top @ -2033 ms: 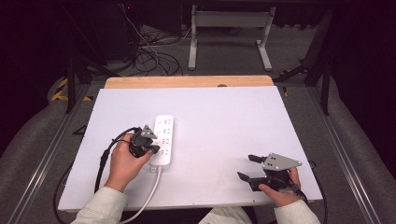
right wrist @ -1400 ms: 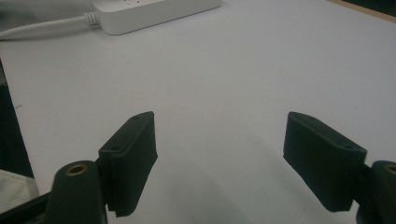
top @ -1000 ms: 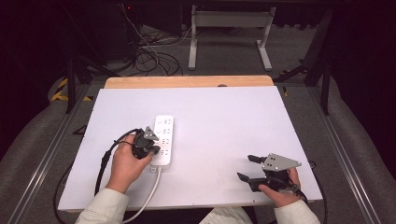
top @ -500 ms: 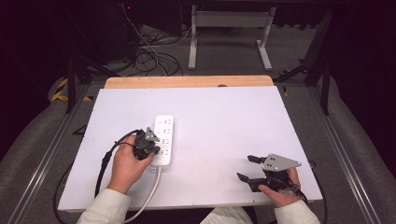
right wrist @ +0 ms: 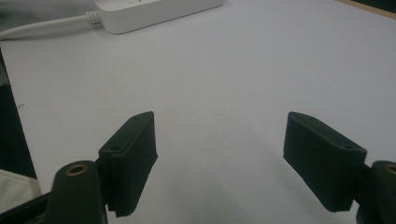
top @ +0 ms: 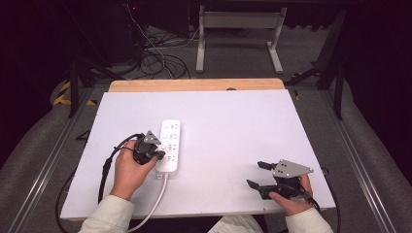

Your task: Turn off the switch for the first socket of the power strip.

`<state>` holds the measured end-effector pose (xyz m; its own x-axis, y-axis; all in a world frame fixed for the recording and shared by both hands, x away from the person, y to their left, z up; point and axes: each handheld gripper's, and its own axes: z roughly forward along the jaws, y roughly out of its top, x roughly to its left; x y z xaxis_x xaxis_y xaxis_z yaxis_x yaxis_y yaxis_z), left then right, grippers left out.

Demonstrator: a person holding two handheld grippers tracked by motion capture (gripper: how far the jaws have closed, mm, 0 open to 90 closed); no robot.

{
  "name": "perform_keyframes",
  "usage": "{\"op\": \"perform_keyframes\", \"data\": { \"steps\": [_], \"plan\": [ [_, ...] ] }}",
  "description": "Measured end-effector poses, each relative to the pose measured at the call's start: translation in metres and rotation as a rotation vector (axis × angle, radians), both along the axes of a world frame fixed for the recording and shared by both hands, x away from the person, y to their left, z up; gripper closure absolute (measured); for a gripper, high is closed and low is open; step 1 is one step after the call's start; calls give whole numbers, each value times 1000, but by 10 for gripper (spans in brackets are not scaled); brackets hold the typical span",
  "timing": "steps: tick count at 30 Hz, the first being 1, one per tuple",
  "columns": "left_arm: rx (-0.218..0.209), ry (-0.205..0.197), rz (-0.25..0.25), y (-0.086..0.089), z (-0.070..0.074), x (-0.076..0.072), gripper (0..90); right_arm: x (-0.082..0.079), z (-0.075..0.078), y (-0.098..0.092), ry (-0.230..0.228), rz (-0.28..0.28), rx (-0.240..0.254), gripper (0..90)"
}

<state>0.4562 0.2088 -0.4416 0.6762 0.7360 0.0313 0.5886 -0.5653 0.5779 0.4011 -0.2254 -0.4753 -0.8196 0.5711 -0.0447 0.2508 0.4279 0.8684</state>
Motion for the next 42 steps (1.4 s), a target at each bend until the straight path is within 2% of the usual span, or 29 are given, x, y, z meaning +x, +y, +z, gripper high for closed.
{"op": "perform_keyframes", "data": {
  "steps": [4,5,9,11,18,25,26,27,28,34,42],
  "plan": [
    [-41,-7,-12,1,7,-3,900,1,0,0,1,-3,-2,262],
    [-45,-20,-26,-2,13,-6,900,1,-1,0,1,-1,-1,262],
    [-54,-32,-42,-6,21,-11,900,0,0,0,-2,-3,1,262],
    [-64,-52,-50,-6,27,-15,900,0,0,-1,-4,-3,2,262],
    [-81,-78,-64,-4,35,-18,900,0,0,-1,-5,-3,3,262],
    [-130,-85,-80,-4,38,-21,900,0,1,-1,-5,-5,2,261],
    [-146,-90,-69,-4,38,-21,736,0,0,-1,-5,-5,1,261],
    [-153,-96,-64,-4,39,-22,736,0,0,-1,-5,-5,1,261],
    [-157,-101,-64,-4,39,-23,677,0,1,-1,-4,-7,2,261],
    [-197,-135,-96,-3,45,-29,664,0,1,-1,-6,-5,1,261],
    [-233,-181,-114,-2,49,-36,465,0,1,-2,-7,-7,5,259]
  ]
}}
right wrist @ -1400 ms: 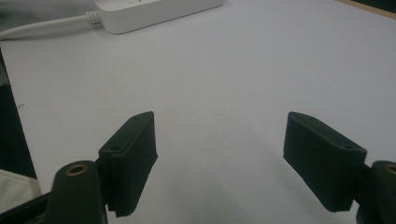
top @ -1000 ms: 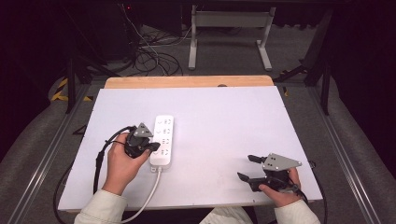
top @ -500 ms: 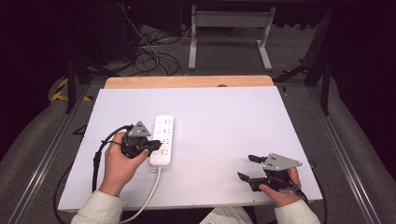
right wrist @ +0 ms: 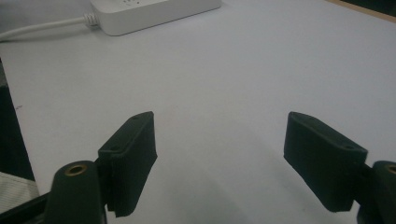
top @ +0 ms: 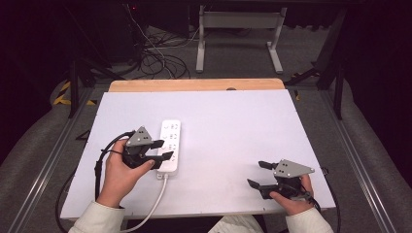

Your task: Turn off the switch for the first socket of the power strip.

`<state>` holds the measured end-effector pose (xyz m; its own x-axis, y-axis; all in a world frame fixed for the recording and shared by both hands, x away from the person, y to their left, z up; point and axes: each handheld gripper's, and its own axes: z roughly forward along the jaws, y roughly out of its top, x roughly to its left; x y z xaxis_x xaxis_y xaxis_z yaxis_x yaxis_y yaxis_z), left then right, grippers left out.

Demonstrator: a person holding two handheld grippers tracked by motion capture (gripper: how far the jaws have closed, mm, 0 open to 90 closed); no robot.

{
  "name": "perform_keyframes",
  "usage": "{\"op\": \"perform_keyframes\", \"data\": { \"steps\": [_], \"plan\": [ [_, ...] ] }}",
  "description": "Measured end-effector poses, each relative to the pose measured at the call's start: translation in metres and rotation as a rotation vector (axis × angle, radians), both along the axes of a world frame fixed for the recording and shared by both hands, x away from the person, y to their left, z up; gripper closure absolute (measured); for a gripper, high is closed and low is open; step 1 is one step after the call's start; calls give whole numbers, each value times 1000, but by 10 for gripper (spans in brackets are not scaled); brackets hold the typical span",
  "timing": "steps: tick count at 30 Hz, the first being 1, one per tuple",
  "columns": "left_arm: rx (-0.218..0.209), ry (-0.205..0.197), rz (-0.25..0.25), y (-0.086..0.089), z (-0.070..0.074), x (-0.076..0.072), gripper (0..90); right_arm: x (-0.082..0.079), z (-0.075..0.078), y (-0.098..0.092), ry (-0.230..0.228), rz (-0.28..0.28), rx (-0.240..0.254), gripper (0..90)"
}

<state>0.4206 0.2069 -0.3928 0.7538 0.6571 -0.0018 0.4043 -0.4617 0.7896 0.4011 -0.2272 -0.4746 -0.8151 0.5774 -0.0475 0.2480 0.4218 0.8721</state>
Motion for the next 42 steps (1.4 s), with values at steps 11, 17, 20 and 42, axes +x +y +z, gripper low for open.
{"op": "perform_keyframes", "data": {
  "steps": [11,17,20,42],
  "plan": [
    [-63,-76,0,8,6,-16,231,-1,1,0,-3,0,8,255],
    [-101,-109,7,19,4,-28,163,-1,1,-1,-3,1,10,255],
    [-121,-125,4,25,1,-34,157,-1,1,-1,-3,1,11,254],
    [-142,-211,30,56,-47,-66,120,-2,2,-1,-13,8,16,210]
  ]
}}
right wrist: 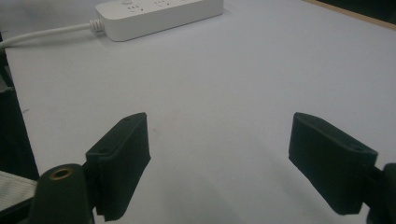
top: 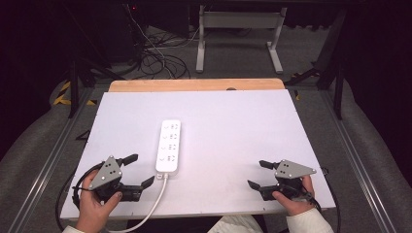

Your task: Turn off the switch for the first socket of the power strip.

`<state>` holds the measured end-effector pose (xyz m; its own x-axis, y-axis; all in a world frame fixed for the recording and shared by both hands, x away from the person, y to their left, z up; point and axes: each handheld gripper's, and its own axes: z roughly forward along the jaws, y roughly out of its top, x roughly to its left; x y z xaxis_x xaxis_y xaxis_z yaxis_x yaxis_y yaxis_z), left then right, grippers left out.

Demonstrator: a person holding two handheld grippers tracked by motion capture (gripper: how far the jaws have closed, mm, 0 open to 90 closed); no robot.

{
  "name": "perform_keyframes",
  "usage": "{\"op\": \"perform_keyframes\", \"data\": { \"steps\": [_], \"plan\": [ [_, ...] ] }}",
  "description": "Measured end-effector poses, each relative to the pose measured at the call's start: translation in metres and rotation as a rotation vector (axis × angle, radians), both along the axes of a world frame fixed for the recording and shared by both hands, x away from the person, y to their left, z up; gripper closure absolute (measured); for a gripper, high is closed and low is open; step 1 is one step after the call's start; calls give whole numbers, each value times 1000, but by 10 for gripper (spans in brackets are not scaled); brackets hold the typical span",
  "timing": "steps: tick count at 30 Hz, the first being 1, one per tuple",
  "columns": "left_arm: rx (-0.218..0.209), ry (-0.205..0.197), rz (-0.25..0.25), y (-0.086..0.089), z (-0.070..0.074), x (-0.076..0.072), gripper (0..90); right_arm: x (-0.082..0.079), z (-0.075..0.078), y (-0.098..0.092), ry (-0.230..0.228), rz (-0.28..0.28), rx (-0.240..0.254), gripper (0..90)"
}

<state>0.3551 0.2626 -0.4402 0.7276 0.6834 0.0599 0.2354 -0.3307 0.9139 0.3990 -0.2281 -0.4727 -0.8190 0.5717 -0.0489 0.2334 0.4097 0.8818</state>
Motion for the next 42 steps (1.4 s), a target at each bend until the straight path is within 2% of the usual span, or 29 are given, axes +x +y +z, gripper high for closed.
{"op": "perform_keyframes", "data": {
  "steps": [5,8,12,16,19,24,28,34,42],
  "plan": [
    [-26,19,-5,8,-9,-2,109,0,0,0,-1,2,3,205],
    [-52,27,3,15,-16,-3,97,0,0,-1,1,5,10,199],
    [-64,47,19,21,-25,-3,98,1,0,-2,2,5,17,193],
    [-41,50,16,27,-33,-2,112,1,0,-2,4,5,25,190],
    [-56,75,21,30,-37,-4,115,1,0,-3,5,6,23,179],
    [-4,67,58,31,-44,-8,115,1,-1,-3,6,8,25,174],
    [-13,80,35,33,-49,-8,115,1,-1,-4,5,7,21,173],
    [-37,58,45,34,-46,-6,115,2,-2,-3,5,7,20,173],
    [-29,45,50,30,-40,-10,89,2,-2,-3,3,2,22,170]
  ]
}}
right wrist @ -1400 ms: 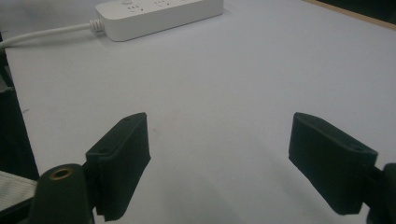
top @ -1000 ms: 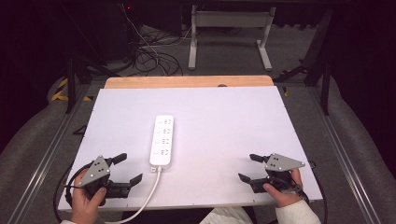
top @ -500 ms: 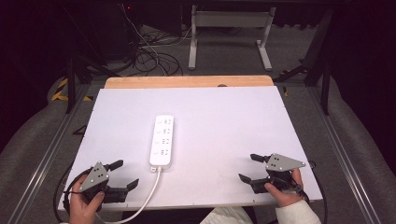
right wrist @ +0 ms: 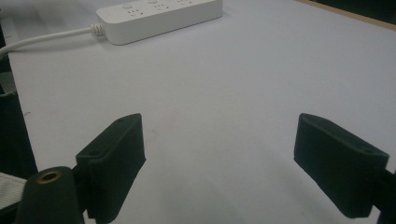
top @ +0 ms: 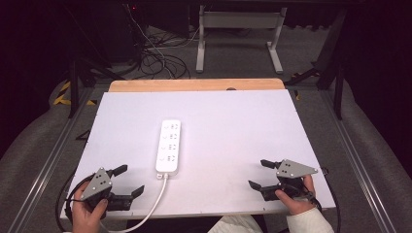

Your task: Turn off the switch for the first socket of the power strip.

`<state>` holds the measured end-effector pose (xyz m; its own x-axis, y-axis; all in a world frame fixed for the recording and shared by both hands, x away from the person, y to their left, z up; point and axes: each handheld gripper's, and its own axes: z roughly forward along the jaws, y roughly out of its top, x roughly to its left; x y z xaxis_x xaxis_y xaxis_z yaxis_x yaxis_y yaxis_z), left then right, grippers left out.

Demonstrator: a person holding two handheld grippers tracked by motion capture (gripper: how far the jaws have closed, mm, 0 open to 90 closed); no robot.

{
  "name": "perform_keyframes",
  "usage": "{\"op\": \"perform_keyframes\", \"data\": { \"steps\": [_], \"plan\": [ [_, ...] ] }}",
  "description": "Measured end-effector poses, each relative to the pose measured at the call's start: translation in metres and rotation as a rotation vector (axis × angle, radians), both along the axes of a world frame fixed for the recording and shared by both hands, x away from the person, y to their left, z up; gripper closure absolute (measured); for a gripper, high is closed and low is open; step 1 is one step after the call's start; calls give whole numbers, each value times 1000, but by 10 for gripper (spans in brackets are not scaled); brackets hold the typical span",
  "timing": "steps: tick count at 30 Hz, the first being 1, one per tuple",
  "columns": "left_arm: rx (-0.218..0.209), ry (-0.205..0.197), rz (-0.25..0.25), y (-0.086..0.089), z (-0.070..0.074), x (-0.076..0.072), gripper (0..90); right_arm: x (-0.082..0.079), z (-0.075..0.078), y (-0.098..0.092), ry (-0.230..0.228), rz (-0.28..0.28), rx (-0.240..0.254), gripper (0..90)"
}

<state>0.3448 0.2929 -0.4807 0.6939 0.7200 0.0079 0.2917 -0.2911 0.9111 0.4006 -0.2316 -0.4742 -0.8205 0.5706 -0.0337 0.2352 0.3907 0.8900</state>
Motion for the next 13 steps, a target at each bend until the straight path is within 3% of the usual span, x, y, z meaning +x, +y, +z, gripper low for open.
{"op": "perform_keyframes", "data": {
  "steps": [9,13],
  "plan": [
    [0,-1,10,1,0,0,84,0,0,0,2,-2,-4,170],
    [23,16,21,0,-3,2,77,0,0,0,2,-3,-7,170]
  ]
}}
